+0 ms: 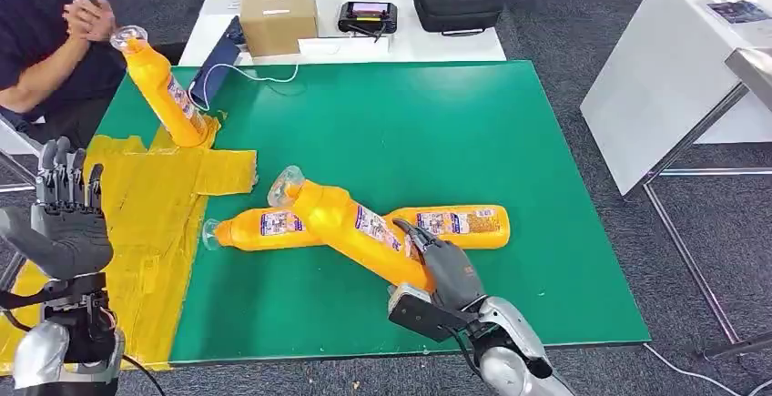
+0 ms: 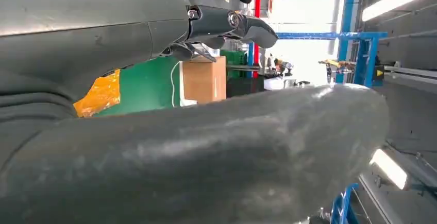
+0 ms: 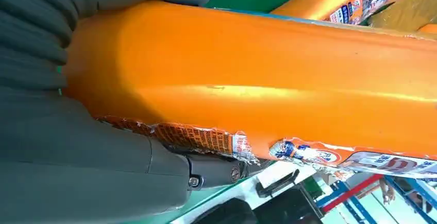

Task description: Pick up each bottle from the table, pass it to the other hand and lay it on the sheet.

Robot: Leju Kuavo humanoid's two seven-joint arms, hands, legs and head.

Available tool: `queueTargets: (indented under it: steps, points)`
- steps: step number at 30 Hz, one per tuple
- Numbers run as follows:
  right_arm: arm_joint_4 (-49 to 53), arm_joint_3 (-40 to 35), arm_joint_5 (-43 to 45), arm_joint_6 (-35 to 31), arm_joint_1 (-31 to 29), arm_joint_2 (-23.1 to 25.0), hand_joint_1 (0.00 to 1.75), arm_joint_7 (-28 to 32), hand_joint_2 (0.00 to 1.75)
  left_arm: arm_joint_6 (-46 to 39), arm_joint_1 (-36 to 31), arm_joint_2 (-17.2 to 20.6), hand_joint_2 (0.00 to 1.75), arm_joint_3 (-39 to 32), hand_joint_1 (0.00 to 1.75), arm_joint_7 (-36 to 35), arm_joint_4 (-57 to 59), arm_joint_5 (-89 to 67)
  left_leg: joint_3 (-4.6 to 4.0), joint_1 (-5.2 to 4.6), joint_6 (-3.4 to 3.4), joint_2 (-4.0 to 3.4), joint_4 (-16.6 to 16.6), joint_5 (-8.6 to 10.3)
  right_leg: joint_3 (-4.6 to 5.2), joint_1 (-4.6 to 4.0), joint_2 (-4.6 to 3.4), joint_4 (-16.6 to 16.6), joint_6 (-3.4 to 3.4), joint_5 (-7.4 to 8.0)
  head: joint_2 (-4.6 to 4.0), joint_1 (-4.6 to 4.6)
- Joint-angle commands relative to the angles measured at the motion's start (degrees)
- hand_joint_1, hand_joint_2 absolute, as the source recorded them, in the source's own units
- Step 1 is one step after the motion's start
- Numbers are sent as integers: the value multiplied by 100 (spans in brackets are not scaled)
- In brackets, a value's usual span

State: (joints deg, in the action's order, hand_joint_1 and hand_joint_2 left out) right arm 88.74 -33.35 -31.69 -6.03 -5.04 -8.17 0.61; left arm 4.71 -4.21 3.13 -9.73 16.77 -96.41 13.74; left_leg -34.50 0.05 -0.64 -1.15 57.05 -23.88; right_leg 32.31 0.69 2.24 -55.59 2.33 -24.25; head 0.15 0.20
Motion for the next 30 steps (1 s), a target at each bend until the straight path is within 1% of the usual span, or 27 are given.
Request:
queueTargets:
  steps: [1, 2, 3, 4, 5, 6, 7, 9, 12, 13, 18, 20, 23, 25, 27, 30]
  points:
    - [-329, -532, 482, 144, -2315, 966, 175, -382, 175, 626, 597, -517, 175, 1983, 0, -387, -929, 740, -15, -6, 1, -58, 28, -15, 35, 7, -83, -32, -5, 5, 0, 4]
    - [-307, -529, 501, 125, -2282, 923, 175, -392, 175, 563, 604, -414, 175, 2031, 0, -347, -938, 820, -31, -4, 2, -49, 19, -6, 39, 3, -63, -27, -3, 10, 0, -2]
    - [-275, -512, 526, 83, -2211, 865, 175, -365, 175, 555, 606, -344, 175, 2006, 0, -324, -935, 866, -24, 2, 4, -63, 22, -11, 39, -3, -78, -25, -6, 14, 0, -11]
    - [-242, -490, 555, 27, -2128, 809, 175, -310, 175, 569, 620, -317, 175, 1944, 0, -317, -930, 928, -22, -8, 2, -50, 2, 3, 45, 5, -44, -5, -3, 26, 0, -11]
    - [-218, -477, 573, -17, -2044, 748, 175, -248, 175, 615, 639, -277, 175, 1896, 0, -326, -928, 980, -14, -5, -6, -32, 1, 13, 32, 3, -32, 1, -11, 22, 0, 0]
    - [-210, -475, 575, -30, -2014, 722, 175, -220, 175, 630, 655, -256, 175, 1881, 0, -325, -927, 990, -18, 4, -6, -41, 0, 14, 36, -5, -29, 2, -14, 21, 0, 2]
    - [-198, -471, 580, -55, -1954, 687, 175, -189, 175, 648, 683, -234, 175, 1854, 0, -317, -938, 998, -2, 1, -4, -31, -7, 11, 19, -1, -29, 5, -17, 15, 0, -9]
    - [-198, -471, 580, -55, -1954, 687, 175, -189, 175, 648, 683, -234, 175, 1854, 0, -317, -938, 998, -22, -2, -8, -13, 0, 16, 29, -1, -6, 0, -10, 19, 0, -2]
    - [-137, -467, 569, -70, -1871, 625, 175, -184, 175, 779, 764, -310, 175, 1736, 0, -300, -1011, 930, -27, -2, -5, -12, 4, 10, 32, -1, -21, -5, -13, 16, 0, -7]
    - [-130, -465, 567, -73, -1844, 610, 175, -183, 175, 787, 787, -320, 175, 1727, 0, -300, -1029, 927, -34, -4, -7, -10, 0, 15, 39, 0, -12, -2, -9, 20, 0, -4]
    - [-130, -471, 560, -80, -1775, 584, 175, -179, 175, 805, 821, -345, 175, 1747, 0, -305, -1037, 921, -21, -1, -5, 0, 1, 9, 24, -1, -15, -1, -14, 13, 0, -4]
    - [-114, -548, 508, -36, -1699, 611, 175, -125, 175, 850, 816, -389, 175, 1761, 0, -316, -1003, 870, -36, -3, -7, 0, -1, 17, 39, 0, -4, 0, -9, 20, 0, -2]
    - [-62, -750, 377, -18, -1573, 703, 175, -85, 175, 793, 921, -446, 175, 1719, 0, -291, -1062, 773, -26, -2, -5, 1, -2, 12, 29, 0, -12, 1, -12, 16, 0, -4]
    - [-62, -750, 377, -18, -1573, 703, 175, -85, 175, 793, 921, -446, 175, 1719, 0, -291, -1062, 773, -21, -1, -4, -1, -2, 9, 25, -1, -17, 1, -14, 13, 0, -2]
    - [-62, -750, 377, -18, -1573, 703, 175, -85, 175, 793, 921, -446, 175, 1719, 0, -291, -1062, 773, -37, -6, -7, -3, -2, 17, 42, 2, -6, -2, -9, 19, 0, -4]
    - [-62, -750, 377, -18, -1573, 703, 175, -85, 175, 793, 921, -446, 175, 1719, 0, -291, -1062, 773, -26, -2, -4, 5, 2, 10, 28, 0, -11, -3, -13, 12, 0, -4]
